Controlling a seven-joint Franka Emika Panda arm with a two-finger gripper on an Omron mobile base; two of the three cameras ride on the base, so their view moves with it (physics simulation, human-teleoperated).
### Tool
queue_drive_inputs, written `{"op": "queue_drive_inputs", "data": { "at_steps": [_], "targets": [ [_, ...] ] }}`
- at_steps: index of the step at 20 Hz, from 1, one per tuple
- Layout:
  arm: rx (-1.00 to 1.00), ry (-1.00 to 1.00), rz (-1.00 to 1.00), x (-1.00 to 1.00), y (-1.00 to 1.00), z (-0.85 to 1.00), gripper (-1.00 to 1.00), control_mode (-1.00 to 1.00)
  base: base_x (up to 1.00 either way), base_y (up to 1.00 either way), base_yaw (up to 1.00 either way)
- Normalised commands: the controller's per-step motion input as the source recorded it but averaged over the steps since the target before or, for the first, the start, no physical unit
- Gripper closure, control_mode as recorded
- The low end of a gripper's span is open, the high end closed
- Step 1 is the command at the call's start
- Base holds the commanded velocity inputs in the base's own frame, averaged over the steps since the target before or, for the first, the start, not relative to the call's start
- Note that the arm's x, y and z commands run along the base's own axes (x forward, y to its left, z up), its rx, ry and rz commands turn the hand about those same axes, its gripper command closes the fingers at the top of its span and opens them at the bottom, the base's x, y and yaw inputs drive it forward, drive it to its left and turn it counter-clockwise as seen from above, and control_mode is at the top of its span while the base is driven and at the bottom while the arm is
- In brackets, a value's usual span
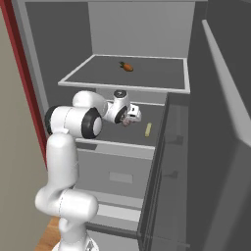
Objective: Pick the egg and butter from the fridge and place them by the bowl for mixing.
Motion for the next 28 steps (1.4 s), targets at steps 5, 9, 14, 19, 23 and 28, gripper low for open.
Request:
{"op": "queue_drive_inputs", "data": {
  "at_steps": [5,9,14,19,23,28],
  "targets": [
    [0.00,0.03,0.00,0.04,-0.04,-0.18,-1.00,-1.00,0.00,0.00,0.00],
    [0.00,0.05,0.00,-0.01,0.00,-0.25,-1.00,-1.00,0.00,0.00,0.00],
    [0.00,0.08,0.00,-0.21,0.00,-0.30,-1.00,-1.00,0.00,0.00,0.00],
    [0.00,0.07,0.00,-0.18,0.00,-0.36,-1.00,-1.00,0.00,0.00,0.00],
    [0.00,0.07,0.00,0.00,0.00,-0.45,-1.00,-1.00,0.00,0.00,0.00],
    [0.00,0.14,-0.01,-0.01,0.04,-0.49,1.00,-1.00,0.00,0.00,0.00]
  ]
}}
